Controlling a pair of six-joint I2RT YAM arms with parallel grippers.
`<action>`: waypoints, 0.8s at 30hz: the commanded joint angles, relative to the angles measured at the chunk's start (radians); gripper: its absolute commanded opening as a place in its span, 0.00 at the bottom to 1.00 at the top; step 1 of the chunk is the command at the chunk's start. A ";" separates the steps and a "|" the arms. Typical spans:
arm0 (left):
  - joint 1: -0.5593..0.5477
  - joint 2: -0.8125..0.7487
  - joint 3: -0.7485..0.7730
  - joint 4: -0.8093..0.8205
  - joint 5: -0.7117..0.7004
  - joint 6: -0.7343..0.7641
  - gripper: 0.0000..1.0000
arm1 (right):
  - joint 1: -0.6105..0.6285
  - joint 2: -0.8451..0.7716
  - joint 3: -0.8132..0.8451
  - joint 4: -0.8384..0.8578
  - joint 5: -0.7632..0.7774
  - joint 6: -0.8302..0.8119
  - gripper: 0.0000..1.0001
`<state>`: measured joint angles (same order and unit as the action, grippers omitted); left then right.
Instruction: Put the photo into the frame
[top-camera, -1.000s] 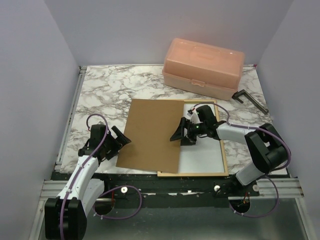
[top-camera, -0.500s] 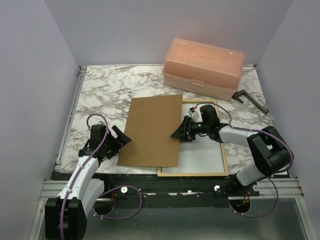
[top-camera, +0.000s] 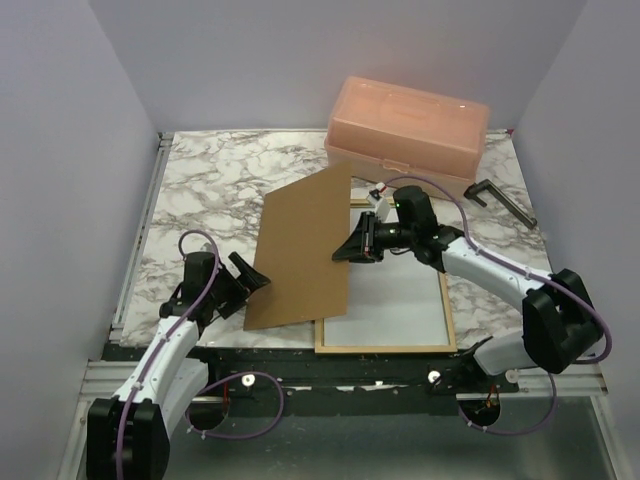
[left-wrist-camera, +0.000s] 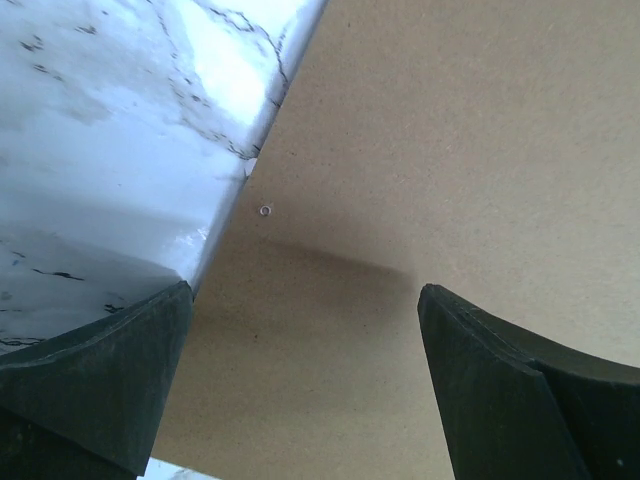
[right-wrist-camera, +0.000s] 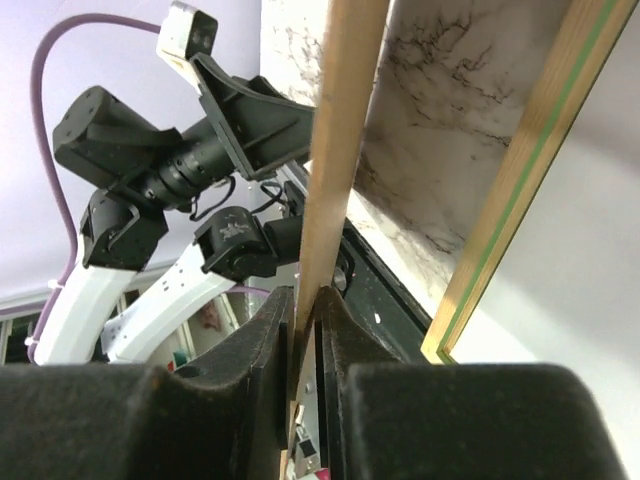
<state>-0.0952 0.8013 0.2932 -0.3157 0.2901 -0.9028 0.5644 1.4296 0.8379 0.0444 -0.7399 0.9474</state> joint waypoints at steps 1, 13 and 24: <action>-0.046 0.009 -0.026 -0.039 0.049 -0.037 0.98 | 0.027 -0.038 0.139 -0.219 0.068 -0.092 0.13; -0.149 -0.051 0.124 -0.230 -0.076 -0.018 0.98 | 0.040 0.036 0.570 -0.746 0.240 -0.326 0.01; -0.247 -0.074 0.366 -0.469 -0.260 0.071 0.99 | 0.075 0.116 0.821 -1.050 0.387 -0.418 0.01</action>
<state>-0.3004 0.7444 0.5625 -0.6704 0.1211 -0.8867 0.6159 1.5253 1.5620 -0.8963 -0.4133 0.5816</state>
